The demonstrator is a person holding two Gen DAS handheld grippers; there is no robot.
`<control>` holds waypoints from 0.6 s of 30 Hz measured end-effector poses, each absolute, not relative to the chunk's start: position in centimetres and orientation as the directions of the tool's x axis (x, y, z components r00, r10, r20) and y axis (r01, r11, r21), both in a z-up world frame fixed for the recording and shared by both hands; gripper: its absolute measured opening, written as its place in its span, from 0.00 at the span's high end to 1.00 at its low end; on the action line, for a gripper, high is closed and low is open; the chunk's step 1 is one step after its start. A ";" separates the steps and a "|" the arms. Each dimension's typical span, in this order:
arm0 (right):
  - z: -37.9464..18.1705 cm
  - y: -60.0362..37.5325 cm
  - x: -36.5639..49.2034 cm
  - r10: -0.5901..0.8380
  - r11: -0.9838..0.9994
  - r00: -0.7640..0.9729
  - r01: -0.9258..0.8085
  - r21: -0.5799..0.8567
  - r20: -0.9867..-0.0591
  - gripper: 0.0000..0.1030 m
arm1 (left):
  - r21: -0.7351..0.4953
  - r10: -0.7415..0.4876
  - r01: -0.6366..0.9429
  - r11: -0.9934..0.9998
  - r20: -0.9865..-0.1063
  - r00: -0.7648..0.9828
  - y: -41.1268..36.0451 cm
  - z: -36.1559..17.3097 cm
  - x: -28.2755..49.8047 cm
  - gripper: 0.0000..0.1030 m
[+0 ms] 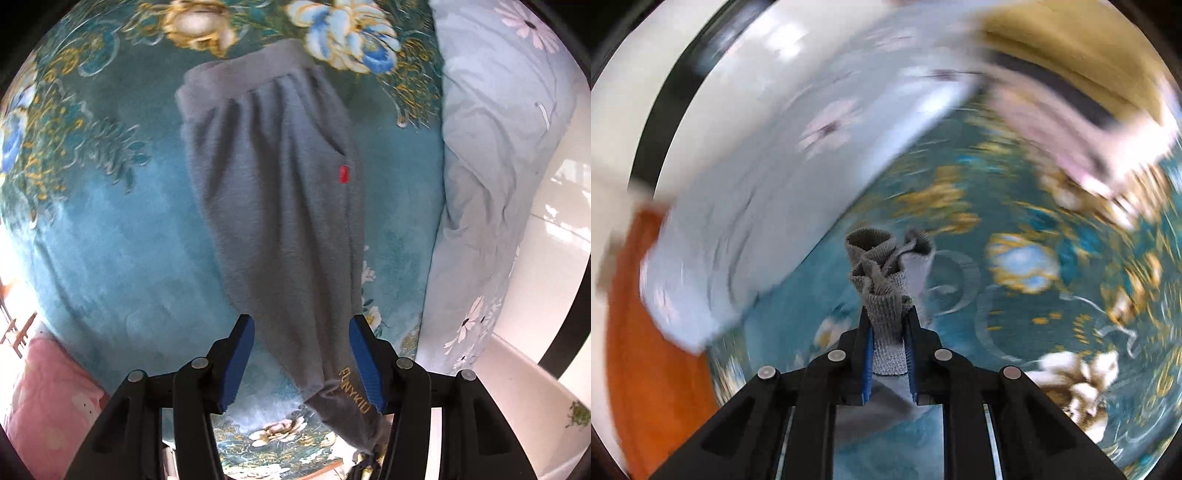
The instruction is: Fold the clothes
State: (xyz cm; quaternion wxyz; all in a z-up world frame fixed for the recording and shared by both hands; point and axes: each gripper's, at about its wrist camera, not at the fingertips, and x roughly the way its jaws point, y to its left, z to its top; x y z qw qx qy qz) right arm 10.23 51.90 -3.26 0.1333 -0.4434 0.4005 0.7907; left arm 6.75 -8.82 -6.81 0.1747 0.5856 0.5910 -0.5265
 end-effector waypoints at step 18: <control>-10.5 22.8 -1.9 -0.295 -0.907 -0.244 -0.232 0.351 -0.924 0.77 | -0.415 0.433 0.846 -0.334 -0.865 -0.253 -16.0 -8.4 12.9 0.43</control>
